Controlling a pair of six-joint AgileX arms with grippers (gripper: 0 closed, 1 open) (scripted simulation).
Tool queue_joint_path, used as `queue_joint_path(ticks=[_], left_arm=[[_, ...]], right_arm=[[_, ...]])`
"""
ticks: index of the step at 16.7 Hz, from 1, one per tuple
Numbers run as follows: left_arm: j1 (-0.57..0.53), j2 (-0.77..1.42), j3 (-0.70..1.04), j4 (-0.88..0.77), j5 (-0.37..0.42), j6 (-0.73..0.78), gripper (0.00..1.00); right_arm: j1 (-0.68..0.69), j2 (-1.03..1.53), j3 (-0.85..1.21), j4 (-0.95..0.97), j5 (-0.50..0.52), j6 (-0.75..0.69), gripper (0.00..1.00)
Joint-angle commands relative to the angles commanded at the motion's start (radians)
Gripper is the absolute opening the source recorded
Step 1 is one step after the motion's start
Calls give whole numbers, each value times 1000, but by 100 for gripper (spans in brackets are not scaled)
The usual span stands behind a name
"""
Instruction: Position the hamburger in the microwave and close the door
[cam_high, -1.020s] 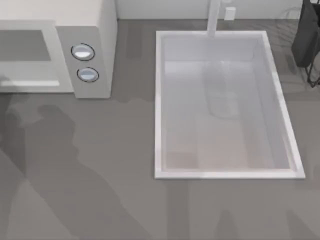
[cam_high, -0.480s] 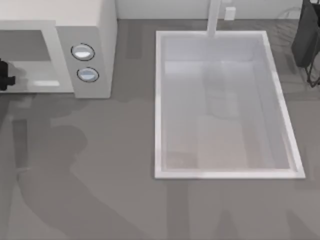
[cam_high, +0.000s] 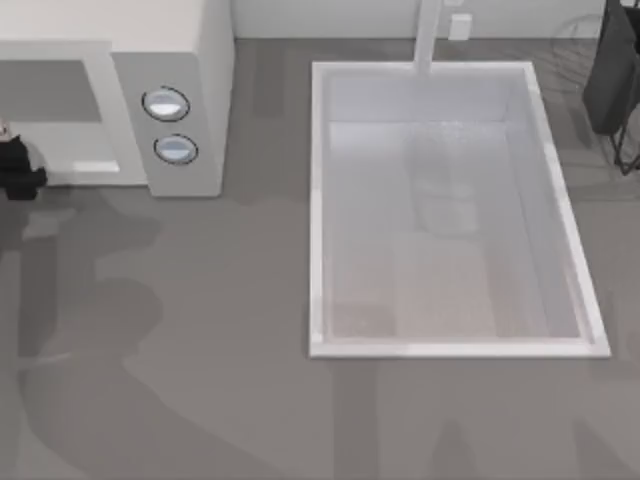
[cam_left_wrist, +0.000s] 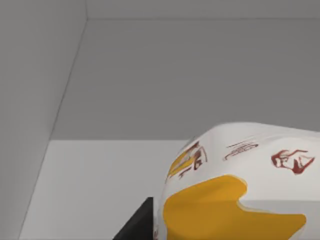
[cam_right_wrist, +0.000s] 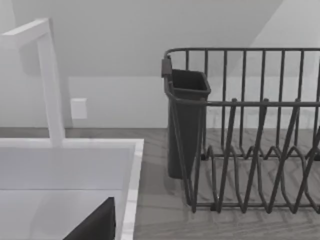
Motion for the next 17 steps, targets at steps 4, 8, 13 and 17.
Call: queue_joint_path(ticks=[4,8,13,17], left_arm=[[3,-1,3,-3,-1,3,0],[-10,84,115,-48,-10,-1,0],[-43,267,448,-173,-35,-15,0],[-67,390,676,-272,-58,-26,0]], right_arm=[[0,0,0,0,0,0,100],[0,0,0,0,0,0,100],[0,0,0,0,0,0,100],[0,0,0,0,0,0,100]])
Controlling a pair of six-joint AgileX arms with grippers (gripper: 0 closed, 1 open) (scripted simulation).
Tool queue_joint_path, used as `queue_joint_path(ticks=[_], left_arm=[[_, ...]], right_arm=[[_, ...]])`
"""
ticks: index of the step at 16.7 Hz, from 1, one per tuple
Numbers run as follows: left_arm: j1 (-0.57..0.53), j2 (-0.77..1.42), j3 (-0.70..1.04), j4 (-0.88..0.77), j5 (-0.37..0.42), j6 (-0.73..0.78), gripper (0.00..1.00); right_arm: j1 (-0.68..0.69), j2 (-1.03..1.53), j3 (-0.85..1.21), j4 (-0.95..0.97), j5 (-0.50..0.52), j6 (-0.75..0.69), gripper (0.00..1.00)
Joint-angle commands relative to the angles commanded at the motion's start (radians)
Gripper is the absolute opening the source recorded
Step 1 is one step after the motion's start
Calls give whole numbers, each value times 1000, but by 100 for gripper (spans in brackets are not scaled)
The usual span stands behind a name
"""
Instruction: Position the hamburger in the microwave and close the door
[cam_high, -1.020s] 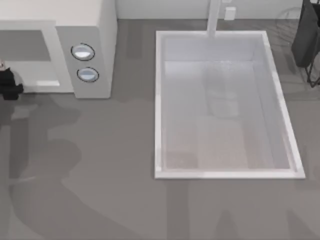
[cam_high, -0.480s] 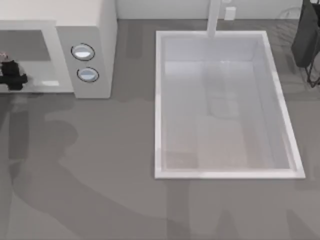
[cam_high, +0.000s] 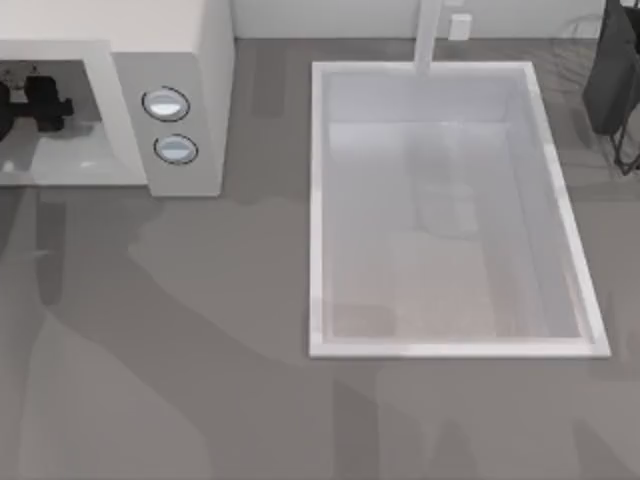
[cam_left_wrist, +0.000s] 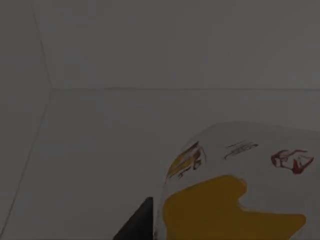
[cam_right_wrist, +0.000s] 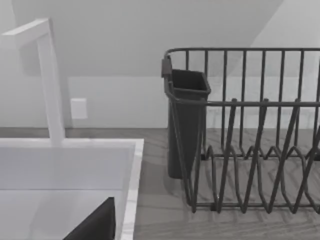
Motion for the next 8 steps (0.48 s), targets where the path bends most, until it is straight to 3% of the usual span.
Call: queue_joint_path(ticks=[7,8], left_arm=[[-10,36,64,-37,-9,-3,0],[-10,36,64,-37,-9,-3,8]], right_arm=[[0,0,0,0,0,0,100],[0,0,0,0,0,0,100]])
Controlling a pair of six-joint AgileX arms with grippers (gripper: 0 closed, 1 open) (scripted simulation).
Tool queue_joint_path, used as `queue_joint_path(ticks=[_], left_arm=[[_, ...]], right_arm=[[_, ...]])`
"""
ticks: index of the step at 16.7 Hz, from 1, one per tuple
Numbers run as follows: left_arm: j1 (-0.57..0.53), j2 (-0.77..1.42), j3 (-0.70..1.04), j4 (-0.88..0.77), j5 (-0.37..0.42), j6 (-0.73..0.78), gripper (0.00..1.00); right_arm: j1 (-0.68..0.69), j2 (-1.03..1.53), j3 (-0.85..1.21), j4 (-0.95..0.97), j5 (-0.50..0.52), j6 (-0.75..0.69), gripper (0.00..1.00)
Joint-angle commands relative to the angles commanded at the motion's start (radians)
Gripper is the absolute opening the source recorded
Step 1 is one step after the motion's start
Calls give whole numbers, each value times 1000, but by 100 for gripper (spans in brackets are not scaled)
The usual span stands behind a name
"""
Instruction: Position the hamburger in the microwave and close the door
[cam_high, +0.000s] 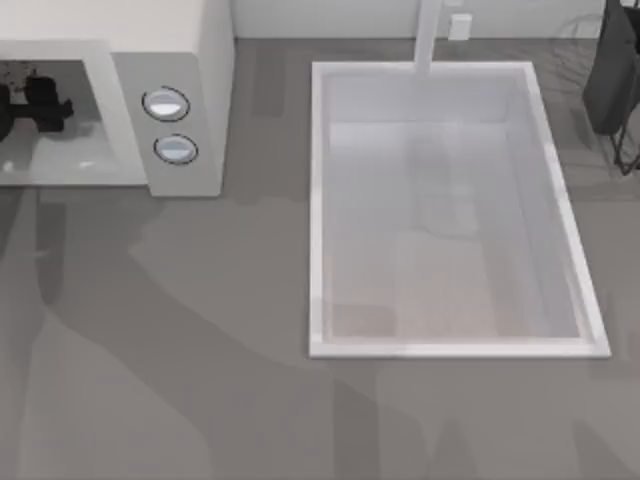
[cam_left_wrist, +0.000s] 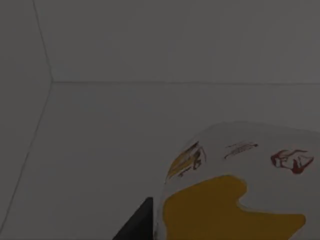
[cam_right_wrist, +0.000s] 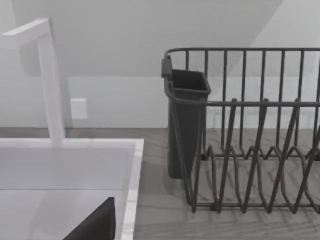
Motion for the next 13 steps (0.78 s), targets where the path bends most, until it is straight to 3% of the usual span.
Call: queue_joint_path(ticks=[12,13], left_arm=[[0,0,0,0,0,0,98],[0,0,0,0,0,0,100]], right_arm=[[0,0,0,0,0,0,100],[0,0,0,0,0,0,100]])
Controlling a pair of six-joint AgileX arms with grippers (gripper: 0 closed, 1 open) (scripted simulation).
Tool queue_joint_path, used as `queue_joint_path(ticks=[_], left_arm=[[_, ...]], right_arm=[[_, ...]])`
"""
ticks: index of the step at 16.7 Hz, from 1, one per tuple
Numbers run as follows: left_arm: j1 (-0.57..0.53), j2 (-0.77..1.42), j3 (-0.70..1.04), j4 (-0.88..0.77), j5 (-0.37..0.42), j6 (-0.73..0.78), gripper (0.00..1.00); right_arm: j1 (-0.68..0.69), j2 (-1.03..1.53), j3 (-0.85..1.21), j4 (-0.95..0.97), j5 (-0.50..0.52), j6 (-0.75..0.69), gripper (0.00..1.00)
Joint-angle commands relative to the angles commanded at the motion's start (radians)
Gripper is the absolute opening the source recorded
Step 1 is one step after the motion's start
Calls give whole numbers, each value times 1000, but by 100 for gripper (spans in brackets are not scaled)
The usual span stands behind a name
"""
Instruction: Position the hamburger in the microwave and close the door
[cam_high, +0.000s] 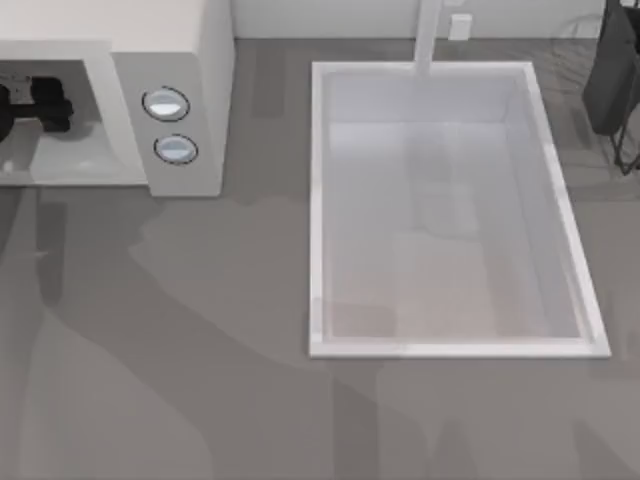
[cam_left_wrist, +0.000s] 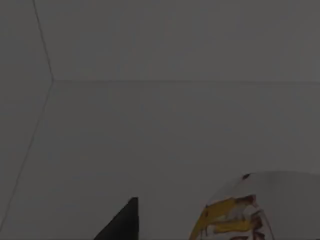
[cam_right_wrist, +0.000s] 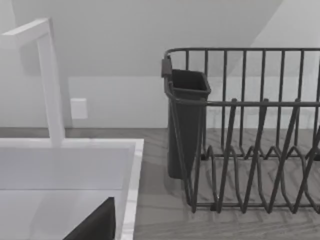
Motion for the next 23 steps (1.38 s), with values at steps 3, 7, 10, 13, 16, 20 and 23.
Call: queue_joint_path(ticks=[3,7,10,13,16,20,23], left_arm=[[0,0,0,0,0,0,100],[0,0,0,0,0,0,100],[26,-136,-230,77,20,2,100],[46,-191,-327,134,35,10,100],[76,-279,-517,224,64,22,100],[122,-424,-841,366,108,39,100],[154,-508,-1016,456,136,51,100]], right_arm=[[0,0,0,0,0,0,100],[0,0,0,0,0,0,100],[0,0,0,0,0,0,100],[0,0,0,0,0,0,100],[0,0,0,0,0,0,100],[0,0,0,0,0,0,100],[0,0,0,0,0,0,100]])
